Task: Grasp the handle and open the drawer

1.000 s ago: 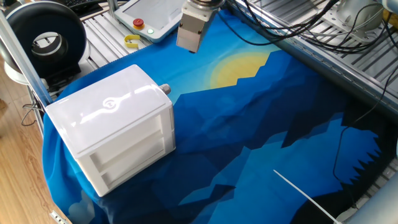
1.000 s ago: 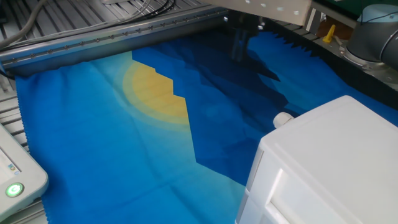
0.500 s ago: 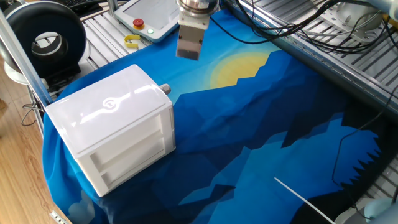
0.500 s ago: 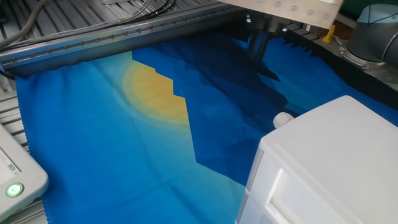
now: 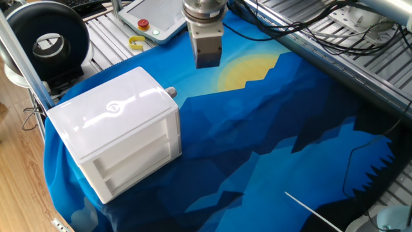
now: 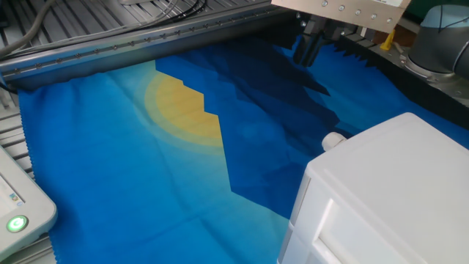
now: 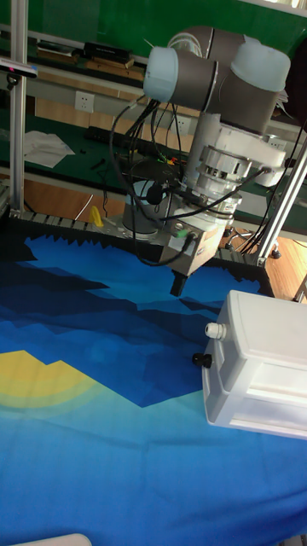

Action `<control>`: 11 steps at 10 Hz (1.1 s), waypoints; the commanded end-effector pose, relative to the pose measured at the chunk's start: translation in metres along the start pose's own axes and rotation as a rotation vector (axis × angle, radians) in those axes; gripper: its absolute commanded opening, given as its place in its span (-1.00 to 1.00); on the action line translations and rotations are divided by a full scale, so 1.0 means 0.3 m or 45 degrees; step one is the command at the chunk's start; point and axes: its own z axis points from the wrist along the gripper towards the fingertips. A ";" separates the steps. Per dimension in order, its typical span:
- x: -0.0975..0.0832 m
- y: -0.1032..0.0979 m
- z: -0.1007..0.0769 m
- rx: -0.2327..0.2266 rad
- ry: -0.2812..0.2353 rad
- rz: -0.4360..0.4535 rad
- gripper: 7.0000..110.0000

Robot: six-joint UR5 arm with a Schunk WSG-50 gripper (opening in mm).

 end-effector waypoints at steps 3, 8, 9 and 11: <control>-0.131 -0.004 -0.009 0.109 -0.154 -0.201 -1.00; -0.051 0.158 0.045 -0.091 -0.024 -0.185 -1.00; -0.038 0.183 0.037 -0.153 -0.014 -0.178 -1.00; 0.008 0.163 0.029 -0.169 0.035 -0.254 -1.00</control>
